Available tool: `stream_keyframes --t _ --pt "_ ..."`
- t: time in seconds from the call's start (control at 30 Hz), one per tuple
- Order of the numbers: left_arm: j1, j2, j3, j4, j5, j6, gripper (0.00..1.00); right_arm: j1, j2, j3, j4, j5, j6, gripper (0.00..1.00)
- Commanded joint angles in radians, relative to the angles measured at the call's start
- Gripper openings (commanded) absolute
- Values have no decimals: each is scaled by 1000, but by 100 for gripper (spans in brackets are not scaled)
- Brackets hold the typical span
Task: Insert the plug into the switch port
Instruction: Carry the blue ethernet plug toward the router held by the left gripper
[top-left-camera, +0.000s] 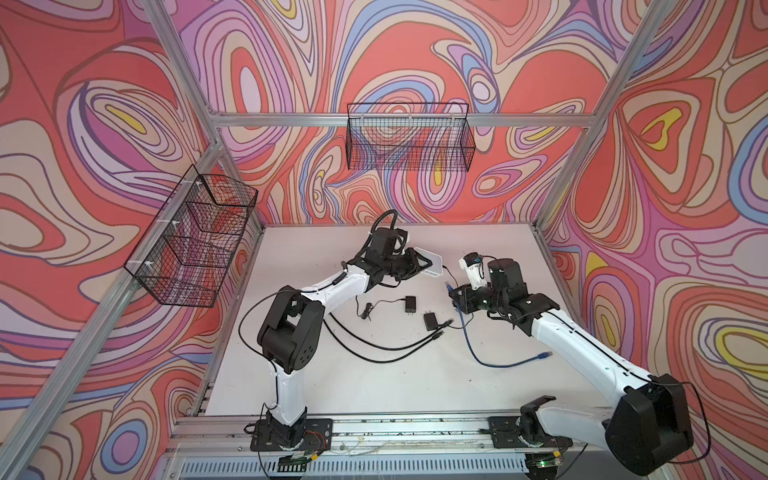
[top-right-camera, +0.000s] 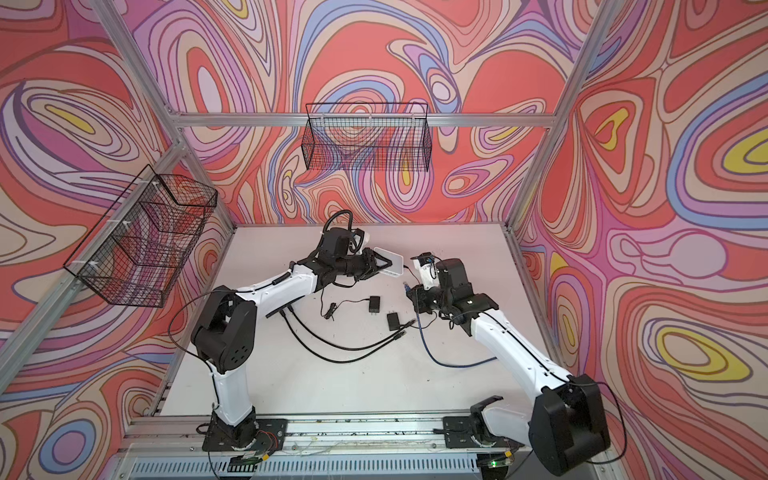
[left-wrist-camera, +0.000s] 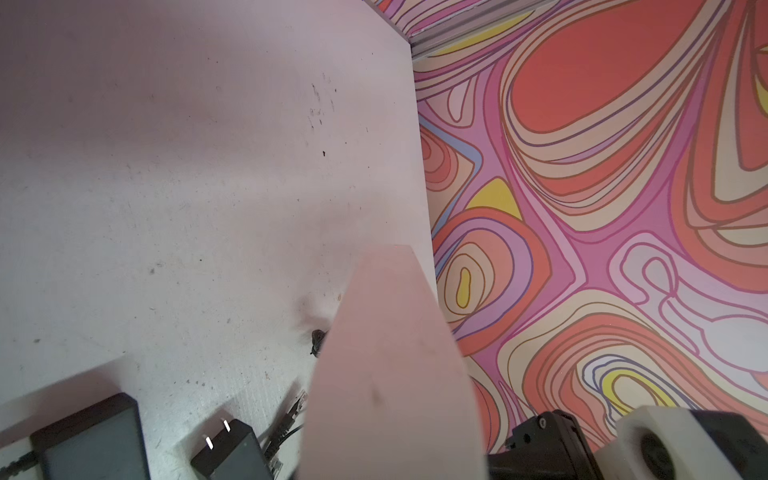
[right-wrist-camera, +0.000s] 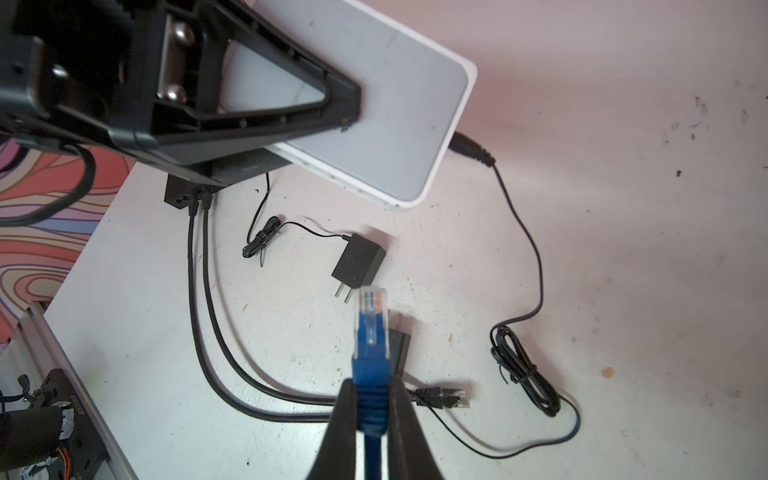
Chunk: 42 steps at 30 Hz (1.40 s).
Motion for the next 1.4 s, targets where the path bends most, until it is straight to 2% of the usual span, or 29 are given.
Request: stream_keyframes --t 0.0,0.53,1.37 --pt "4 -45 -32 79 -14 -31 9 26 -33 -20 19 28 37 0" --pt "-54 -94 -192 296 -154 -223 8 139 20 -54 155 189 123 0" --pt "-80 -105 -222 331 -194 -234 7 157 139 39 200 202 142 0"
